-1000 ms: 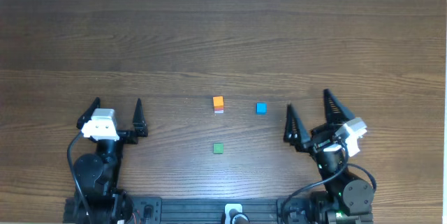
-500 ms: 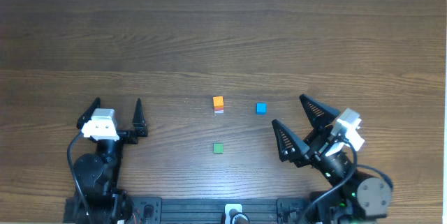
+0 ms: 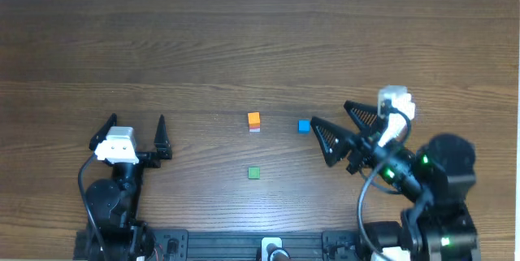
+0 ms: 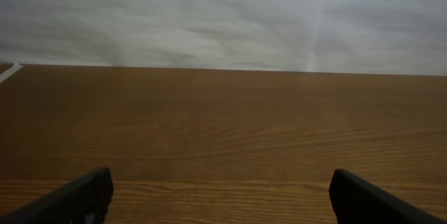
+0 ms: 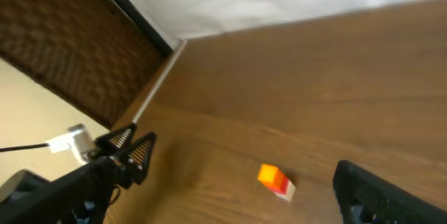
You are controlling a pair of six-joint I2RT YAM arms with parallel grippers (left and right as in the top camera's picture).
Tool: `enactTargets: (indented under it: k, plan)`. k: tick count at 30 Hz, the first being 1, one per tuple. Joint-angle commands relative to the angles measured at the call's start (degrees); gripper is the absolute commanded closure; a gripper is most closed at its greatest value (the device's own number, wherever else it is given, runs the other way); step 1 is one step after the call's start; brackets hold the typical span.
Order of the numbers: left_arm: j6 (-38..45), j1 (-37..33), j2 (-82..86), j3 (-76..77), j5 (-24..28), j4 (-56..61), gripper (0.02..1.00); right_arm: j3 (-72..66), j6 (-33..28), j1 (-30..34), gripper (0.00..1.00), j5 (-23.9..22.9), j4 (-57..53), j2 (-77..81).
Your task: Stack Cubes
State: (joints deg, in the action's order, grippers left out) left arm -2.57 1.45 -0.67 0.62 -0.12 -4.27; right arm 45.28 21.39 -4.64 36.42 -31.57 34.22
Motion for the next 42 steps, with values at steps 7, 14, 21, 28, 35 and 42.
enactTargets:
  k: [7, 14, 21, 28, 35, 42]
  plan:
    - [0.83, -0.31, 0.50, -0.31, 0.76, -0.04, 0.018, 1.90, -1.42, -15.54, 0.009, -15.39, -5.60, 16.20]
    - [0.85, -0.31, 0.50, -0.28, 0.76, -0.02, 0.018, 1.90, 7.78, -32.44, 0.007, -29.20, -6.36, 24.11]
    - [0.83, -0.31, 0.50, -0.31, 0.76, -0.04, 0.018, 1.90, 19.17, -45.09, 0.009, -39.30, -7.50, 28.96]
    - [0.83, -0.31, 0.50, -0.31, 0.76, -0.04, 0.018, 1.97, 25.94, -48.89, 0.007, -44.72, -7.30, 34.84]
    - [0.85, -0.31, 0.50, -0.31, 0.76, -0.04, 0.018, 4.07, 28.98, -51.95, 0.009, -46.27, -6.82, 42.84]
    - [0.85, -0.31, 0.50, -0.31, 0.76, -0.04, 0.018, 7.96, 31.41, -54.99, 0.009, -45.94, -7.23, 49.62]
